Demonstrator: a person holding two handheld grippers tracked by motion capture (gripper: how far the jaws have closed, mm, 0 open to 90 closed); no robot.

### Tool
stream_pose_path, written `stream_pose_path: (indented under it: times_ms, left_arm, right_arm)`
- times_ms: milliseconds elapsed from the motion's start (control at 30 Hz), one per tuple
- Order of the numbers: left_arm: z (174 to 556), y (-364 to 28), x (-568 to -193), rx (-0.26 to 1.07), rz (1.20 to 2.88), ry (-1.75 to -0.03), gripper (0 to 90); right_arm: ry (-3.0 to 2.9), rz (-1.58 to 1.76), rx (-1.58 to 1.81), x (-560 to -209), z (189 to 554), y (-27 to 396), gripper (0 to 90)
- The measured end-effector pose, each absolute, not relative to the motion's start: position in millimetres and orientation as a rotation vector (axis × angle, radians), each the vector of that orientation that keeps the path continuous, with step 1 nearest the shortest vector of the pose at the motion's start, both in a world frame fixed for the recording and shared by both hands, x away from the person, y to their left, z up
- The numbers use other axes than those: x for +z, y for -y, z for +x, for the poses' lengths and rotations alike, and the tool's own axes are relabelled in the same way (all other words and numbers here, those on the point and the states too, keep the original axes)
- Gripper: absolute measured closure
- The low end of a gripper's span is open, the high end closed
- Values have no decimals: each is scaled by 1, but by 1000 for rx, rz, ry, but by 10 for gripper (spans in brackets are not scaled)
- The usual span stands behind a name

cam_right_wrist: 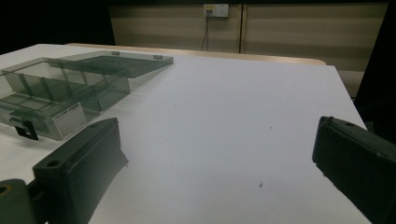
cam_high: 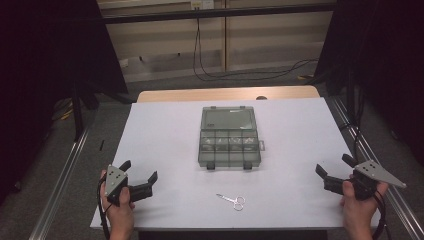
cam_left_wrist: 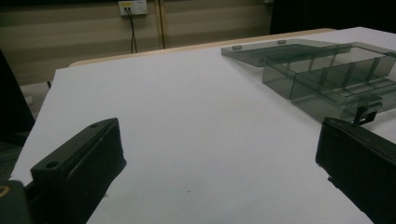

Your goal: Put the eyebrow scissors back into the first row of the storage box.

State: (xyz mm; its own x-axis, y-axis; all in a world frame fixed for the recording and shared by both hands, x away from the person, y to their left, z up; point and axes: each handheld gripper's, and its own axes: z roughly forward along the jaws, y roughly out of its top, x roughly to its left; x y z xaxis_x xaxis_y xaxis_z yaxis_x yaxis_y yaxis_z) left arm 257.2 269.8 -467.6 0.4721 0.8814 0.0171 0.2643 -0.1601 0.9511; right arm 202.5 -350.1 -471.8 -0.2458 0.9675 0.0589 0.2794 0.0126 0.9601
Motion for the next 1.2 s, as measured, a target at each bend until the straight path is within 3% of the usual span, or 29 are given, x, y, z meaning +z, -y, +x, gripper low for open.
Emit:
stream_pose_path:
  times_ms: [433, 1200]
  left_arm:
    - [256, -268, -471, 730, 1680, -990, 10]
    - [257, -266, -472, 723, 1698, -970, 14]
  right_arm:
    - [-1678, 1265, 1293, -453, 207, 342, 15]
    - [-1955, 1088, 1362, -424, 249, 274, 27]
